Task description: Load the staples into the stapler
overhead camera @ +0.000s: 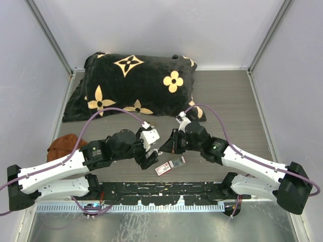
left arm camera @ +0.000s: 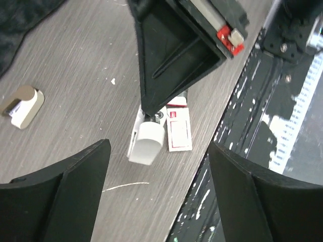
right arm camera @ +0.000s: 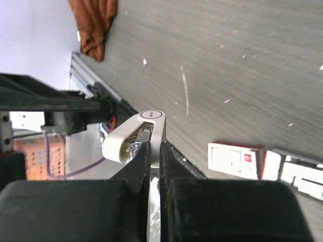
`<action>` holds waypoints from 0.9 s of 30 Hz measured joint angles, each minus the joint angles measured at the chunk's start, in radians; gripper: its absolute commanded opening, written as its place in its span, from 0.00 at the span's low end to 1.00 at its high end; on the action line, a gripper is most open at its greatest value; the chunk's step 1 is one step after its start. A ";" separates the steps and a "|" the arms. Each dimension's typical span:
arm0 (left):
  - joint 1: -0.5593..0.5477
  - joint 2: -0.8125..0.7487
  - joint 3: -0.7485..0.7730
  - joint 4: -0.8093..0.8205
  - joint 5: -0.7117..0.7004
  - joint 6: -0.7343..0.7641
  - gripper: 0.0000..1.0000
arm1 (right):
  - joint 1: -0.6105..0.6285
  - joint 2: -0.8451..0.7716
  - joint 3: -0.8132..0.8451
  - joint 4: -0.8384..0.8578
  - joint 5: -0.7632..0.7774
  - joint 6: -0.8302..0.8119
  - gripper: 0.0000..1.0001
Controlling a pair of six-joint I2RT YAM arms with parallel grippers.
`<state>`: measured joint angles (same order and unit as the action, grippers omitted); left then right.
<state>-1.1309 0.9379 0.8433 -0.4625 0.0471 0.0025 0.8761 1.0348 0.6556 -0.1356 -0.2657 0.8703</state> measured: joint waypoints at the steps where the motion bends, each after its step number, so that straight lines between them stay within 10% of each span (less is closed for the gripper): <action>1: 0.000 -0.002 -0.003 0.014 -0.021 -0.027 0.87 | 0.000 0.002 -0.013 0.019 0.022 0.000 0.01; 15: 0.011 0.072 0.015 -0.012 -0.368 -0.612 0.92 | 0.009 0.073 -0.072 0.205 0.203 0.010 0.01; 27: 0.089 0.158 0.011 -0.016 -0.376 -0.741 0.92 | 0.026 0.068 -0.084 0.235 0.212 0.007 0.01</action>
<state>-1.0420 1.0958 0.8539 -0.4786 -0.3290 -0.7383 0.9016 1.1023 0.5716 0.0990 -0.0532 0.8776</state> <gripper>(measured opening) 0.919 0.080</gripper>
